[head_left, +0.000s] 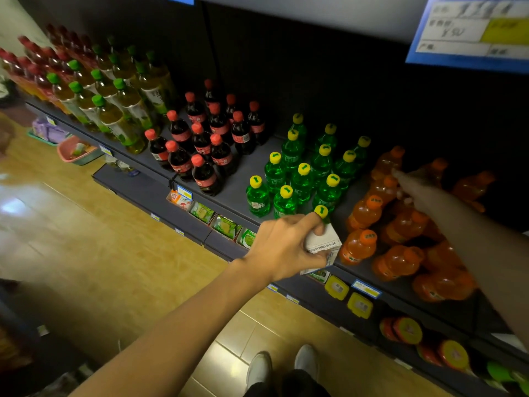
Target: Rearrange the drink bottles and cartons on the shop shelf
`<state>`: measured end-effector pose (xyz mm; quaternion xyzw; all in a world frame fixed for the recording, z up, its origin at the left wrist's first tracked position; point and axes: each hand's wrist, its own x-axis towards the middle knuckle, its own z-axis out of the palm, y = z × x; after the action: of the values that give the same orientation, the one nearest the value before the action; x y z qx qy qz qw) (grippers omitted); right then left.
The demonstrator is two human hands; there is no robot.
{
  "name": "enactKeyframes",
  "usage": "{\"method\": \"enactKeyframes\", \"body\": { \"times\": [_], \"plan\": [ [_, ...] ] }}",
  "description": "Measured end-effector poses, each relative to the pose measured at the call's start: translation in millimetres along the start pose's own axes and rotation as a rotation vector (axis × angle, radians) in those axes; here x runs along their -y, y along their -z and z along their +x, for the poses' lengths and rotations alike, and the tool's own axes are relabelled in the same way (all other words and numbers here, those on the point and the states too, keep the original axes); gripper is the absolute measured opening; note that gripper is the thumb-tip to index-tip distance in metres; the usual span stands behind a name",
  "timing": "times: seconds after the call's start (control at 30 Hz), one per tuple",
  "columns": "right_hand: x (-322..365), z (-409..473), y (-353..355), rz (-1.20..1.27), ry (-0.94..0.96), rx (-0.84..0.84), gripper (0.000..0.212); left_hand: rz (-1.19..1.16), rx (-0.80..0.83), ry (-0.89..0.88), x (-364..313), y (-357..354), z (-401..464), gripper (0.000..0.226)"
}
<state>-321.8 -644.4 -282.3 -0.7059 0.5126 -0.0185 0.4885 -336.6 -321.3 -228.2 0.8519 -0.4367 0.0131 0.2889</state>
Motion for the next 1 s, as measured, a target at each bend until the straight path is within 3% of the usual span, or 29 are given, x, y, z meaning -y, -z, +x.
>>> {"method": "enactKeyframes", "body": {
  "times": [0.13,0.27,0.67,1.0],
  "plan": [
    [-1.1,-28.9,30.5,0.019,0.055,-0.088,0.025,-0.039,0.004,-0.055,-16.7,10.3,2.9,0.036],
    [-12.0,-58.1,70.4,0.060,0.097,-0.199,0.041,-0.072,0.022,-0.129,-44.1,18.0,13.2,0.038],
    [-73.4,-173.7,182.3,0.257,0.259,-0.251,0.015,-0.168,0.238,-0.278,-163.1,-12.9,42.9,0.038],
    [-164.5,-199.1,294.4,0.295,0.355,-0.268,0.013,-0.130,0.296,-0.219,-284.3,-90.9,49.8,0.036]
  ]
}}
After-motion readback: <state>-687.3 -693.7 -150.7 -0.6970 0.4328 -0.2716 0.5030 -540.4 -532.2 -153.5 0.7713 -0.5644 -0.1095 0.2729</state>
